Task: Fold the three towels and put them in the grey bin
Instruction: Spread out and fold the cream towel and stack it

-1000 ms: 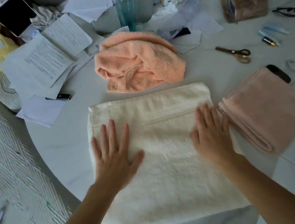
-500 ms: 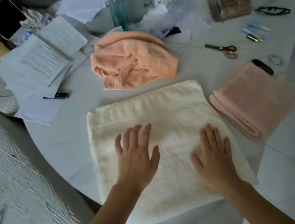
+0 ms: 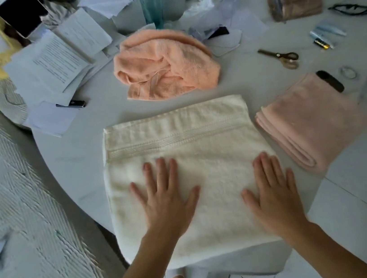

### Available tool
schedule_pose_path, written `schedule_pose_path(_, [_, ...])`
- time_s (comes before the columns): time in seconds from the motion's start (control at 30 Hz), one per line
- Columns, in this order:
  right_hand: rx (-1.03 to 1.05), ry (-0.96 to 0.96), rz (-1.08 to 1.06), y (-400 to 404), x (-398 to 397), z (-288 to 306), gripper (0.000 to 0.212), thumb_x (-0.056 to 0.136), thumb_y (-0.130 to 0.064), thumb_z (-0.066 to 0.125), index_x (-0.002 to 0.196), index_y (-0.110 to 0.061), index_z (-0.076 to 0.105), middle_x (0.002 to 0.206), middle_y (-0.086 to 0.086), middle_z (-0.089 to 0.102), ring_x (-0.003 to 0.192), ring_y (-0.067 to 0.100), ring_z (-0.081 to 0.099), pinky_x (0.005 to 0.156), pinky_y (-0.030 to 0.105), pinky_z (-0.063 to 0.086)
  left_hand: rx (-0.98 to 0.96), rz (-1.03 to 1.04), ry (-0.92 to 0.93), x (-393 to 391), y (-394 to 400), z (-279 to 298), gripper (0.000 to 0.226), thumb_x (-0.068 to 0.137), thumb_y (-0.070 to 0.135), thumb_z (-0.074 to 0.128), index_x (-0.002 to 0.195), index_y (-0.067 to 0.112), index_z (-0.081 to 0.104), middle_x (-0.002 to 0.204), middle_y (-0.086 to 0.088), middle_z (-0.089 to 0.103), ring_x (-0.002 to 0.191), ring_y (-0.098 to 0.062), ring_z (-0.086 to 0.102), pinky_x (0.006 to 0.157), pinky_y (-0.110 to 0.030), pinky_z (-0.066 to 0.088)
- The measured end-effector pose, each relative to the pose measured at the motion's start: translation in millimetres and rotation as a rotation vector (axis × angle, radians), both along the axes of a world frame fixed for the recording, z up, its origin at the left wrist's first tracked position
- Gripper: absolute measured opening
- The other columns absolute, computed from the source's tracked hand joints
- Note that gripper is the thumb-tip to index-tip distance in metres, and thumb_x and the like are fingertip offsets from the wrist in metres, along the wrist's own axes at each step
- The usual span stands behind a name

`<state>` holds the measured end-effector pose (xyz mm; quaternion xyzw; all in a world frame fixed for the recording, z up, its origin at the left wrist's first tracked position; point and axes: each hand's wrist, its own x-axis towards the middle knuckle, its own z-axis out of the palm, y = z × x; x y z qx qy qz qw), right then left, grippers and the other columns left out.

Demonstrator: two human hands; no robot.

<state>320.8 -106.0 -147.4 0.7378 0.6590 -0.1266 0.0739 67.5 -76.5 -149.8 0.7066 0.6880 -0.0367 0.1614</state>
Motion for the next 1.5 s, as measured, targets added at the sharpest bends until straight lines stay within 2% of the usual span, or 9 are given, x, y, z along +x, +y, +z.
schedule_pose_path(0.17, [0.078,0.203,0.125,43,-81,14,0.076,0.097,-0.052,0.018,0.158,-0.014,-0.004,0.166,0.006,-0.013,0.153,0.025,-0.013,0.122,0.051,-0.007,0.040,-0.062,-0.041,19,9,15,0.067,0.098,0.059,0.017,0.156,0.025,0.019,0.170,-0.001,0.003,0.154,-0.025,-0.012,0.117,-0.062,-0.016])
schedule_pose_path(0.27, [0.076,0.146,0.350,49,-97,3,0.071,0.100,-0.051,0.017,0.159,-0.015,0.006,0.168,0.006,-0.002,0.154,0.025,-0.005,0.122,0.054,0.005,0.085,-0.155,-0.054,2,14,7,0.060,0.104,0.047,0.018,0.159,0.036,-0.002,0.169,0.006,-0.006,0.154,-0.021,-0.013,0.121,-0.062,-0.004])
schedule_pose_path(0.37, [0.097,0.056,0.360,39,-51,-10,0.080,0.095,-0.060,0.027,0.160,-0.016,0.011,0.168,0.004,0.004,0.155,0.025,0.001,0.123,0.053,0.008,0.042,-0.073,-0.014,-27,10,-6,0.073,0.096,0.072,0.014,0.154,0.044,-0.020,0.164,0.013,-0.028,0.150,-0.024,-0.029,0.118,-0.063,-0.011])
schedule_pose_path(0.63, [0.022,0.011,0.191,15,31,4,0.079,0.096,-0.055,0.020,0.160,-0.012,0.000,0.167,0.008,-0.011,0.154,0.025,-0.007,0.123,0.052,0.002,0.033,0.017,-0.161,-18,-19,-2,0.082,0.094,0.072,0.023,0.156,0.037,-0.017,0.163,0.004,-0.032,0.147,-0.026,-0.035,0.118,-0.066,-0.009])
schedule_pose_path(0.83, [0.263,0.351,0.562,-52,54,9,0.051,0.085,-0.040,0.062,0.126,-0.011,0.060,0.138,0.010,0.051,0.132,0.030,0.046,0.106,0.051,0.038,0.060,-0.261,-0.136,-27,-132,-3,0.102,0.083,0.079,0.049,0.161,0.028,0.007,0.169,-0.007,-0.006,0.155,-0.032,-0.006,0.119,-0.062,0.004])
schedule_pose_path(0.97, [0.228,0.371,0.629,-72,64,0,0.056,0.077,-0.042,0.072,0.124,-0.013,0.064,0.132,0.010,0.054,0.130,0.030,0.048,0.110,0.045,0.035,0.047,-0.269,0.042,-42,-148,-6,0.111,0.072,0.039,0.082,0.161,0.026,0.016,0.169,-0.009,0.008,0.154,-0.033,0.010,0.113,-0.069,0.025])
schedule_pose_path(1.23, [0.347,0.370,0.422,-64,72,-3,0.044,0.070,-0.007,0.051,0.110,-0.017,0.069,0.124,0.002,0.056,0.115,0.029,0.053,0.098,0.032,0.032,0.364,-0.131,-0.168,-59,-127,-4,0.066,0.071,0.004,0.078,0.133,0.021,0.063,0.145,-0.001,0.057,0.134,-0.028,0.051,0.108,-0.062,0.033])
schedule_pose_path(1.37, [0.331,0.391,0.340,-67,79,0,0.042,0.070,0.009,0.062,0.105,-0.013,0.070,0.115,0.003,0.057,0.106,0.029,0.053,0.092,0.036,0.041,0.345,-0.142,-0.102,-61,-129,-6,0.083,0.062,-0.003,0.075,0.138,0.016,0.049,0.142,-0.015,0.053,0.129,-0.034,0.048,0.110,-0.056,0.035])
schedule_pose_path(1.5, [0.309,0.418,0.389,-60,71,15,0.031,0.080,-0.008,0.045,0.096,-0.010,0.072,0.098,0.001,0.064,0.090,0.026,0.056,0.081,0.036,0.046,0.321,-0.149,-0.035,-62,-121,-6,0.079,0.059,0.003,0.081,0.132,0.016,0.054,0.134,-0.016,0.057,0.123,-0.035,0.047,0.101,-0.056,0.038])
